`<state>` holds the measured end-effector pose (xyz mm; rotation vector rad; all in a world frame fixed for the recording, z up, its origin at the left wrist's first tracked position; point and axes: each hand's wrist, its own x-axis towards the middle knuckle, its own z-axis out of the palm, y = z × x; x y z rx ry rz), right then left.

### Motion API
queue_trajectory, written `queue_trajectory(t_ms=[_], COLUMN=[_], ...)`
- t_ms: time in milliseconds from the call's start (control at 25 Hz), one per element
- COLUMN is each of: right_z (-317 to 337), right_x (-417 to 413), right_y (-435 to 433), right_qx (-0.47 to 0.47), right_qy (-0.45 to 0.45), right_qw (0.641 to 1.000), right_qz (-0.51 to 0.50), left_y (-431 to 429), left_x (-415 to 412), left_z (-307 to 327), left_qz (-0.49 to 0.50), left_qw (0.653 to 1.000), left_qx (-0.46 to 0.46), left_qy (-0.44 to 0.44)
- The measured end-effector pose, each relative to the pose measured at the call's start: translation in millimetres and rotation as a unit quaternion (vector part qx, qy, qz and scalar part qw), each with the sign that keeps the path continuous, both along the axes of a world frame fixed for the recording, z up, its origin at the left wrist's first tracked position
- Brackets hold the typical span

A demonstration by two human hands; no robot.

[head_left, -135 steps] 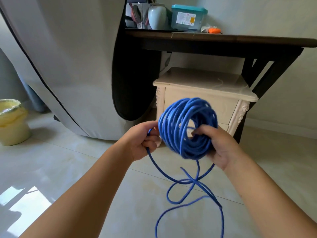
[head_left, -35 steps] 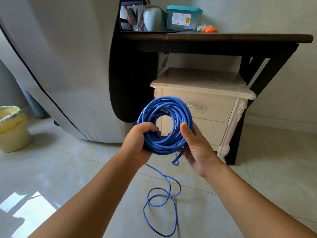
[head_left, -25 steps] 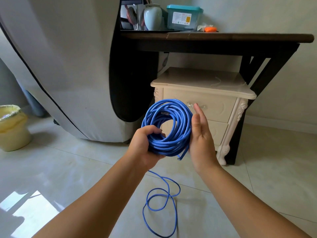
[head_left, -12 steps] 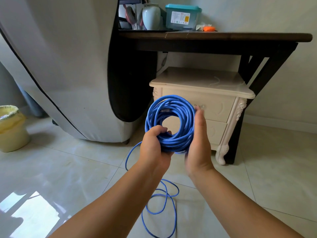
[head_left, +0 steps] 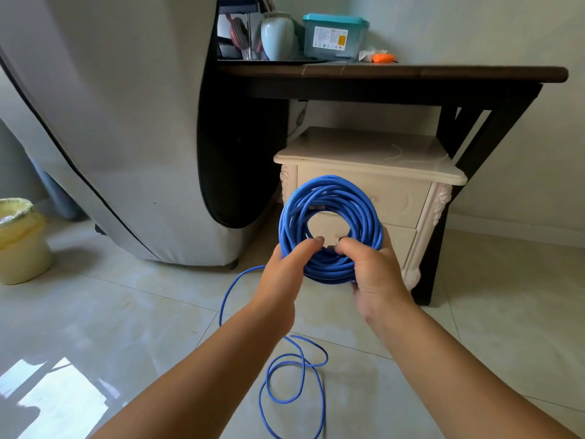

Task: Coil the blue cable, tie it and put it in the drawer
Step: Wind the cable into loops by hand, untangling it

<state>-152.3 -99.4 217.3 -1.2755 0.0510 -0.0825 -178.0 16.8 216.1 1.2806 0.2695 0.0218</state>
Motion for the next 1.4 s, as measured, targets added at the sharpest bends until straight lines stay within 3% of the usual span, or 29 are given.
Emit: queue_trajectory(t_ms=[80,200,280,360,400,480,600,720,840,1000,1200,1400], right_z=[5,10,14,19,20,21,18,18,18,17,11,2], right_x=[2,1,0,-4,-7,-13,-17,-16,-12,-6,-5,-12], right_y=[-9,-23,-28,-30,-29,-24,-20,-23,-26,-30,-30,-14], right_qx=[-0.065,-0.185,-0.302,-0.427,-0.485,-0.549,-0.533,-0.454,-0.361,-0.315,-0.395,-0.323], right_qy=[-0.041,-0.110,-0.143,-0.169,-0.181,-0.203,-0.233,-0.215,-0.184,-0.134,-0.087,-0.061], right_qw=[0.997,0.976,0.940,0.880,0.843,0.792,0.799,0.853,0.900,0.915,0.888,0.922], right_qz=[-0.009,0.022,0.067,0.123,0.146,0.171,0.153,0.143,0.159,0.212,0.217,0.203], left_y=[12,33,47,55,56,50,43,43,44,47,55,59], left_x=[-1,4,6,9,10,9,6,3,0,-1,3,8], left_z=[6,10,12,11,10,10,6,4,7,13,16,15], left_qz=[-0.076,-0.093,-0.074,-0.082,-0.102,-0.148,-0.128,-0.090,-0.073,-0.034,0.031,0.041], left_qw=[0.997,0.977,0.914,0.811,0.773,0.754,0.790,0.854,0.892,0.943,0.963,0.978], left_qx=[0.029,0.156,0.357,0.522,0.562,0.576,0.541,0.453,0.392,0.290,0.235,0.174], left_qy=[-0.001,-0.111,-0.179,-0.252,-0.278,-0.280,-0.260,-0.238,-0.213,-0.157,-0.129,-0.109])
